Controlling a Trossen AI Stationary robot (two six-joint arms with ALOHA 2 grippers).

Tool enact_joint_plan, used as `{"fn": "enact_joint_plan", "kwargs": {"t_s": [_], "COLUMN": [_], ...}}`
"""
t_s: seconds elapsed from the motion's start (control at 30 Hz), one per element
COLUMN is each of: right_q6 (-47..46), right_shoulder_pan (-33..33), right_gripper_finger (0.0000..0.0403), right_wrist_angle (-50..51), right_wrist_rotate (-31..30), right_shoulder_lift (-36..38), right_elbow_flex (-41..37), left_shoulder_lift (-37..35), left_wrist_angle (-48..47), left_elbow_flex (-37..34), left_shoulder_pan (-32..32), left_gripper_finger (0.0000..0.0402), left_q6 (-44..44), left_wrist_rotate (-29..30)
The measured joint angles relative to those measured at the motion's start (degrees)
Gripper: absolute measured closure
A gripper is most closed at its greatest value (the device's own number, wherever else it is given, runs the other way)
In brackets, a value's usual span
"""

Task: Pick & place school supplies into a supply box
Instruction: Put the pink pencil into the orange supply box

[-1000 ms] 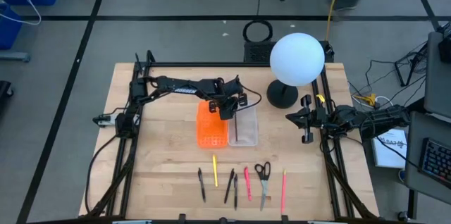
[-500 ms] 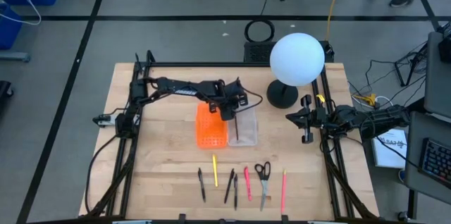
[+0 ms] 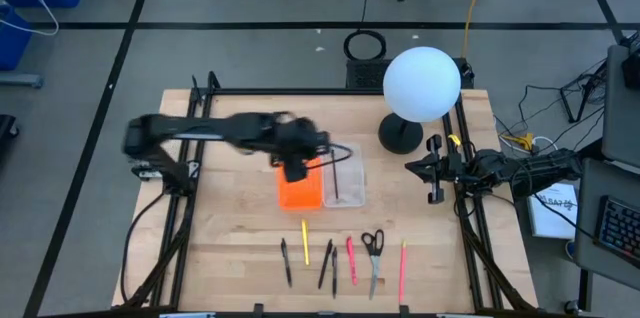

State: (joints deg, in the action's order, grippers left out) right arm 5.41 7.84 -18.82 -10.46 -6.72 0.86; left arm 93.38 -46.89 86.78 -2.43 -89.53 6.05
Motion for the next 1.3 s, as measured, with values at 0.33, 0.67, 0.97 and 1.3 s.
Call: {"fn": "enact_joint_plan", "kwargs": {"t_s": [0.33,0.67,0.97,1.3], "right_q6": [-0.02,-1.74,-7.13,-4.7], "right_shoulder_pan": [0.02,0.02,0.02,0.02], "right_gripper_finger": [0.0403,0.0403,0.0403,0.0403], "right_wrist_angle": [-2.1,-2.21,-1.45,0.18], "right_wrist_rotate": [0.04,0.24,0.26,0.2], "right_shoulder_lift": [-0.04,-0.35,-0.44,-0.44], "right_elbow_flex": [-0.01,0.0,0.0,0.0], "left_shoulder_lift": [-23.27,-40.53,-57.04,-72.67], "left_wrist_angle": [5.84,57.99,64.33,55.05], "left_elbow_flex": [-24.18,-62.08,-71.04,-70.75], "left_shoulder_pan": [-1.66,0.63,5.02,15.92], "left_gripper_finger": [0.0397,0.0399,0.0398,0.0399], "left_q6": [43.62,54.08,65.37,76.57], "left_wrist_rotate": [-13.78,-19.23,-7.97,2.86]}}
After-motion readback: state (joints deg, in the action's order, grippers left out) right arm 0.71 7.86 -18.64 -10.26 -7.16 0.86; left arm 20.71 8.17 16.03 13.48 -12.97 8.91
